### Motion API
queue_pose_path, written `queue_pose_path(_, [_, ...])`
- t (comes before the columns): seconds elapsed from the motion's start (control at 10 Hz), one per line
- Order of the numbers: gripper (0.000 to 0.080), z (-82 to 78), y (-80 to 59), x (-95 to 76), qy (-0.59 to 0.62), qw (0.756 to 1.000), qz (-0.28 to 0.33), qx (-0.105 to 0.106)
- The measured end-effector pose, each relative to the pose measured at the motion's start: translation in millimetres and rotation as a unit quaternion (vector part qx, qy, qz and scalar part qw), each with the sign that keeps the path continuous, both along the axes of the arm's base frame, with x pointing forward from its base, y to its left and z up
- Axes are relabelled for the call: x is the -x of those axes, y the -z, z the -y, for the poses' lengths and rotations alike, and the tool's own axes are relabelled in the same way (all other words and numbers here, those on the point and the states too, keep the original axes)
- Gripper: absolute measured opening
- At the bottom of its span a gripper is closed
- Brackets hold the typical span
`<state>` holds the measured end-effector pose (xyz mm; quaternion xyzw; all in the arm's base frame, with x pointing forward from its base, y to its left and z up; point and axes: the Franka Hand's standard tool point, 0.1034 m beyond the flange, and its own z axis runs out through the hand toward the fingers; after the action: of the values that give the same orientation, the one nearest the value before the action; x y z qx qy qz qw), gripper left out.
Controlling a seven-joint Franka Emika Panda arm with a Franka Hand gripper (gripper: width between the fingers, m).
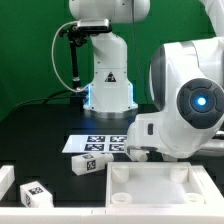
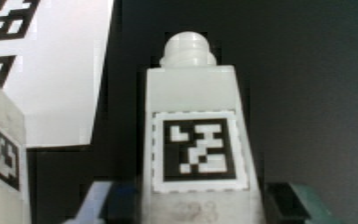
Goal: Assemble one leg
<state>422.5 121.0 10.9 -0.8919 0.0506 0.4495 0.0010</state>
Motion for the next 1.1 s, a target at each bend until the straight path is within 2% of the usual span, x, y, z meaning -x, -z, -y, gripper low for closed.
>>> queue_pose_path(0.1, [0.0284, 0.8, -18.6, -10.4, 0.000, 1.000, 0.000, -0.006])
queue_pose_path(0.4, [0.0284, 17.7, -88.4, -67.8, 0.022, 0.998, 0.047, -0.021])
queue_pose_path(0.5, [0.0284, 19.4, -102.3, -78.3, 0.023, 0.998, 0.062, -0.021])
queue_pose_path(0.7, [0.0285, 9.9, -95.5, -79.2, 0.007, 0.994, 0.105, -0.016])
queue_pose_path(0.8, [0.0285, 9.6, -96.0, -85.7, 0.010, 0.989, 0.148, -0.015])
queue_pose_path(0.9, [0.0285, 9.8, -96.7, -85.1, 0.012, 0.986, 0.167, -0.015])
queue_pose_path(1.0, [0.0285, 12.0, -97.6, -97.6, 0.006, 0.981, 0.194, -0.029])
queue_pose_path(1.1, [0.0285, 17.2, -115.2, -123.3, 0.003, 0.973, 0.221, -0.059])
